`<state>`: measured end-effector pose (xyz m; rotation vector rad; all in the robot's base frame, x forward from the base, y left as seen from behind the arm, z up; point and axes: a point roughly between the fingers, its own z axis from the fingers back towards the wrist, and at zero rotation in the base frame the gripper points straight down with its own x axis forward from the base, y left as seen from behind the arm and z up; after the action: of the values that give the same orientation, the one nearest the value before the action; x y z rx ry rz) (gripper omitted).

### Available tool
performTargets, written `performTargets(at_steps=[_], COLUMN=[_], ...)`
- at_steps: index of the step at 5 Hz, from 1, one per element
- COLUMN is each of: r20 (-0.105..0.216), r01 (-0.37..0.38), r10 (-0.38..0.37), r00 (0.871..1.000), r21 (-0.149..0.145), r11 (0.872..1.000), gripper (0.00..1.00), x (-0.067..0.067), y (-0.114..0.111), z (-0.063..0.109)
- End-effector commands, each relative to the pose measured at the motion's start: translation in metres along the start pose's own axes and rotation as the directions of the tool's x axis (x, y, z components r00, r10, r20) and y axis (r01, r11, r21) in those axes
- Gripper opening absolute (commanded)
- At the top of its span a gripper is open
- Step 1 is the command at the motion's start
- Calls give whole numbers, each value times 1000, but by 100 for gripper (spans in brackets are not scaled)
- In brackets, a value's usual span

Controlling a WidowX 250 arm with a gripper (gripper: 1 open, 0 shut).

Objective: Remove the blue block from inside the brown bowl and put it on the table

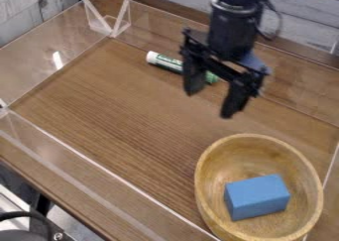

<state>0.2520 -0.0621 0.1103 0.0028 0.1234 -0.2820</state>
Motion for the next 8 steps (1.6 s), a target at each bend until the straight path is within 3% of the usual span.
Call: performTargets(at_steps=[1, 2, 4, 8], r20=[72, 82, 107, 158], r01=[131, 233, 326, 357], r10=[-133, -236, -332, -366], r00=[989, 968, 937, 917], r21=[27, 46, 75, 82], r11=[991, 971, 943, 930], gripper=[100, 100, 100, 100], x=[-1, -4, -11, -8], y=[-28, -50, -74, -74], z=[14, 10, -8, -22])
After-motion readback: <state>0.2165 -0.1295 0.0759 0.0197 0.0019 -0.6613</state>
